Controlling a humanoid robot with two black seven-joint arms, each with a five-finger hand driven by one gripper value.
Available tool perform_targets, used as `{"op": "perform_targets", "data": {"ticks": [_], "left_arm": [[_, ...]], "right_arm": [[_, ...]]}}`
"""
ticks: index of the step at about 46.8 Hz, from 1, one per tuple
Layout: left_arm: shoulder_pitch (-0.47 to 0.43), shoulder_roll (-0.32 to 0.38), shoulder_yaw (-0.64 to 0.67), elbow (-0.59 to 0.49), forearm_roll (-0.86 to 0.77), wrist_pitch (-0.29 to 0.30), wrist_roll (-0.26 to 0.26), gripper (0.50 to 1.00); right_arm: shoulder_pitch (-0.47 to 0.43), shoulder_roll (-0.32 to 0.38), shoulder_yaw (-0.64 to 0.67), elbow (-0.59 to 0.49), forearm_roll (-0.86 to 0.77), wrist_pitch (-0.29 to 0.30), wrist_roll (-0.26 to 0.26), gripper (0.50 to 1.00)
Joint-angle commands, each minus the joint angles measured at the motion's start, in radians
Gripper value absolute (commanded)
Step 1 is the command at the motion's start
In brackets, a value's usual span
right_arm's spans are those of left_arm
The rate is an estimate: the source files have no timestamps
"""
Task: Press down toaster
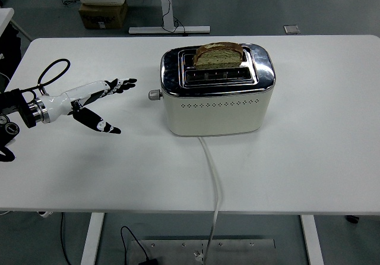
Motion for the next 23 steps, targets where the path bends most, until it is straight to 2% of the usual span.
{"op": "perform_targets", "data": {"ticks": [1, 23], "left_arm": [[0.000, 0.000, 0.011, -0.001, 0.002, 0.000, 0.000, 1.000], [-0.006, 0.000, 0.017, -0.052, 0.048, 0.005, 0.000, 1.000]], "right_arm": [[0.000, 0.000, 0.000, 0.000, 0.000, 0.000, -0.002, 0.998], [0.000, 0.000, 0.000, 0.000, 0.000, 0.000, 0.000, 0.998]]}}
